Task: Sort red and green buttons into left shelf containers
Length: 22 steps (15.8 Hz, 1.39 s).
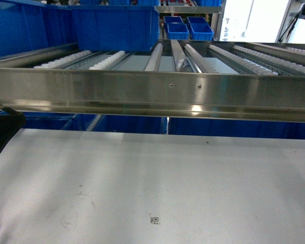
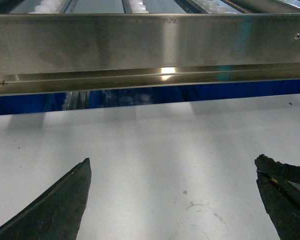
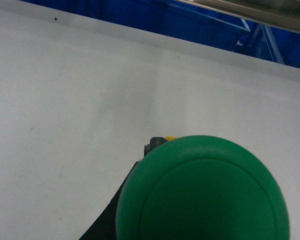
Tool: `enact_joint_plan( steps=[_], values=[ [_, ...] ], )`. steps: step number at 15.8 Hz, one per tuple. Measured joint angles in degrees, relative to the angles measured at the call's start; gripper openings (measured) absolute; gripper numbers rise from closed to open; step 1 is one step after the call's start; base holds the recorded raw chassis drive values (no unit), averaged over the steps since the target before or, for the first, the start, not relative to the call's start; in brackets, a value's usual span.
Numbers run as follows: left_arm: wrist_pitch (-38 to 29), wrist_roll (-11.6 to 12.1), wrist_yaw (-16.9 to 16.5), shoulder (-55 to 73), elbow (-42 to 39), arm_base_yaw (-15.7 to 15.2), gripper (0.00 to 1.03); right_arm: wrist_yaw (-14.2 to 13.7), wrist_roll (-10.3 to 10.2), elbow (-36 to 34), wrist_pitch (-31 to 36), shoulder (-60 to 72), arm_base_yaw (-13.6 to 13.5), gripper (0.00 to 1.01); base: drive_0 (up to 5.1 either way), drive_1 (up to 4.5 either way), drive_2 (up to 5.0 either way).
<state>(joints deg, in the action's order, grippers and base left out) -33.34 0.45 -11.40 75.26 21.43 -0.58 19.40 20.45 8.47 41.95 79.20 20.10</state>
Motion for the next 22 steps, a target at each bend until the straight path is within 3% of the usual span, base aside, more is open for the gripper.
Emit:
enact_joint_plan(
  steps=[3, 4, 5, 7, 8, 10, 13, 15, 22],
  values=[
    [0.0, 0.0, 0.0, 0.0, 0.0, 0.0, 0.98, 2.12, -0.09, -3.89, -10.71, -17.11, 1.33, 0.27, 0.0, 0.0, 0.0],
    [0.0, 0.0, 0.0, 0.0, 0.0, 0.0, 0.98, 3.56, -0.74, -5.66, -29.14, -40.63, -1.05, 0.27, 0.0, 0.0, 0.0],
    [0.0, 0.0, 0.0, 0.0, 0.0, 0.0, 0.98, 3.08, -1.86, -6.71, -40.52, -55.34, -3.65, 0.26, 0.0, 0.0, 0.0],
    [0.02, -0.04, -0.02, 0.0, 0.0, 0.0, 0.98, 0.7, -3.02, -6.23, -48.28, -67.34, -6.1, 0.26, 0.0, 0.0, 0.0],
    [0.02, -0.02, 0.0, 0.0, 0.0, 0.0, 0.98, -1.49, -3.45, -5.7, -50.56, -72.13, -7.91, 0.26, 0.0, 0.0, 0.0],
    [0.52, -0.04, 0.92, -0.24, 0.0, 0.09, 0.98, -2.05, -3.96, -5.42, -51.47, -72.87, -8.11, 0.26, 0.0, 0.0, 0.0],
    [1.4, 0.76, 9.51, -0.02, -1.25, 0.79, 0.98, -2.05, -4.11, -5.42, -51.49, -72.94, -8.11, 0.26, 0.0, 0.0, 0.0],
    [3.5, 0.44, 11.93, 2.16, -1.25, 0.11, 0.98, -2.05, -4.13, -5.42, -51.52, -72.91, -8.11, 0.26, 0.0, 0.0, 0.0],
    [9.55, -2.21, 11.87, 14.29, 0.7, -1.05, 0.98, -2.05, -4.13, -5.4, -51.56, -72.94, -8.11, 0.26, 0.0, 0.0, 0.0]
  ],
)
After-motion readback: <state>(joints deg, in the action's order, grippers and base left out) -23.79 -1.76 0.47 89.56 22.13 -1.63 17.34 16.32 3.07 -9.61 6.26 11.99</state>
